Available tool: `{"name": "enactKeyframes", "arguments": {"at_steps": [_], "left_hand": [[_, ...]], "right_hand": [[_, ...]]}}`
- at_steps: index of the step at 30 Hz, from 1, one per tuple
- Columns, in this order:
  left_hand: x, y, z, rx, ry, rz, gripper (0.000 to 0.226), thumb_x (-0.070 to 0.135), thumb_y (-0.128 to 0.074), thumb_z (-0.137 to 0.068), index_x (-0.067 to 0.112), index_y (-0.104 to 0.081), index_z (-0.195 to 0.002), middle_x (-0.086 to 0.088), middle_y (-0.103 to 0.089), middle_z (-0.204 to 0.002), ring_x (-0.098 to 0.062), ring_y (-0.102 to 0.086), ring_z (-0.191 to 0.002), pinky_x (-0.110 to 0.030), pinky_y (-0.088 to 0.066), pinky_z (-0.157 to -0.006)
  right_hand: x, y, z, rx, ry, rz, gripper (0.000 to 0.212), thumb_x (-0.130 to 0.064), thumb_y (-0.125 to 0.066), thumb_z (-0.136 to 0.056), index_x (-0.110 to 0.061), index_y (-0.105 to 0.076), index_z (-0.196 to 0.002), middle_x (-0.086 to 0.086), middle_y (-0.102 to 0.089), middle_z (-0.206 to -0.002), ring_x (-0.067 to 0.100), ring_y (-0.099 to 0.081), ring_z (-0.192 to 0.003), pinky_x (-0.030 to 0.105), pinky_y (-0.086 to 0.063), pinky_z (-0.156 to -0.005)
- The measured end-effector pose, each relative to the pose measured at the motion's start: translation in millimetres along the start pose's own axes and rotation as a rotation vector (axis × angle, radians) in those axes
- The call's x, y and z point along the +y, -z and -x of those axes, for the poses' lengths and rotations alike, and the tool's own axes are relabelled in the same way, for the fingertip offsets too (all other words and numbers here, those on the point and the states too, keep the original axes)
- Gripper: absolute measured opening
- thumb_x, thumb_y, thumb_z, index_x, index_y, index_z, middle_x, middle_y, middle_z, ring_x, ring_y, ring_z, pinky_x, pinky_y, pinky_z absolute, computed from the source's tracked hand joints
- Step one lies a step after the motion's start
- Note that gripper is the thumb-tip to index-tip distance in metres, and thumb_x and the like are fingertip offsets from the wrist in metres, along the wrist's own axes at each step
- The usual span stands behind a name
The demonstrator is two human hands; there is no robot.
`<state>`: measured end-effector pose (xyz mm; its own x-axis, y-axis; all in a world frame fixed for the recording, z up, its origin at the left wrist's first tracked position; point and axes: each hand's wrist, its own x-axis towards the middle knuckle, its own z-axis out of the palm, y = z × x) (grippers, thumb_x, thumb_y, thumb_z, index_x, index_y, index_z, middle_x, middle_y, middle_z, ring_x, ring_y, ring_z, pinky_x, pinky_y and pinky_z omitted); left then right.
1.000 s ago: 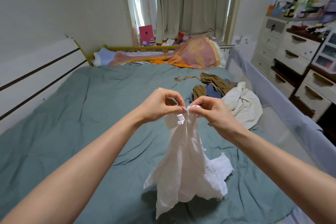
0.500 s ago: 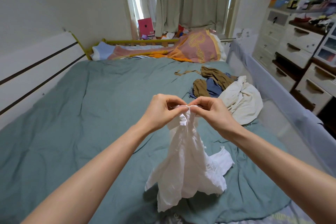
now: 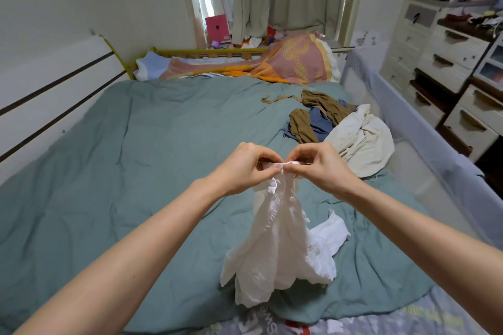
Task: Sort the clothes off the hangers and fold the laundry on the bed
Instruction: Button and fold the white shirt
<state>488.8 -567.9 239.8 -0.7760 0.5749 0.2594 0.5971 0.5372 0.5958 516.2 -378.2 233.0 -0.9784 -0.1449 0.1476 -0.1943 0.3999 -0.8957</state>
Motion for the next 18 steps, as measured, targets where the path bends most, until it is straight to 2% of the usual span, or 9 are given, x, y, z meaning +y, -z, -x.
{"name": "enactKeyframes", "arguments": {"at_steps": [6, 9, 15, 18], "left_hand": [[0.3, 1.0, 2.5, -0.038, 0.063, 0.058, 0.008, 0.022, -0.071, -0.085, 0.02, -0.077, -0.089, 0.001, -0.071, -0.072, -0.017, -0.061, -0.067, -0.038, -0.052, -0.066], [0.6, 2.4, 4.8, -0.076, 0.1, 0.126, 0.006, 0.022, -0.071, -0.083, 0.021, -0.077, -0.085, -0.004, -0.07, -0.07, -0.012, -0.055, -0.062, -0.04, -0.049, -0.064], [2.2, -3.2, 13.5, -0.13, 0.134, 0.162, 0.008, 0.022, -0.07, -0.083, 0.019, -0.076, -0.08, -0.014, -0.063, -0.067, -0.01, -0.044, -0.058, -0.033, -0.037, -0.056], [5.0, -8.0, 18.1, -0.085, 0.165, 0.153, 0.008, 0.014, -0.068, -0.078, 0.016, -0.076, -0.077, -0.002, -0.058, -0.057, -0.007, -0.041, -0.054, -0.028, -0.036, -0.053]], "right_hand": [[1.6, -1.2, 2.6, -0.04, -0.074, -0.126, 0.007, -0.001, -0.071, -0.081, 0.006, -0.069, -0.08, 0.019, -0.071, -0.076, 0.016, -0.067, -0.066, 0.02, -0.052, -0.062], [0.3, -0.3, 4.9, -0.085, -0.07, -0.146, 0.008, 0.0, -0.069, -0.082, 0.008, -0.067, -0.083, 0.021, -0.07, -0.077, 0.018, -0.067, -0.067, 0.021, -0.053, -0.064], [-3.2, 0.8, 8.8, -0.19, 0.029, 0.033, 0.004, 0.001, -0.066, -0.082, 0.001, -0.066, -0.078, 0.017, -0.067, -0.073, 0.009, -0.06, -0.062, 0.02, -0.049, -0.059], [-1.2, -2.5, 10.4, -0.172, 0.064, 0.042, 0.005, 0.003, -0.064, -0.081, 0.0, -0.065, -0.077, 0.015, -0.066, -0.071, 0.009, -0.058, -0.061, 0.02, -0.048, -0.058]]}}
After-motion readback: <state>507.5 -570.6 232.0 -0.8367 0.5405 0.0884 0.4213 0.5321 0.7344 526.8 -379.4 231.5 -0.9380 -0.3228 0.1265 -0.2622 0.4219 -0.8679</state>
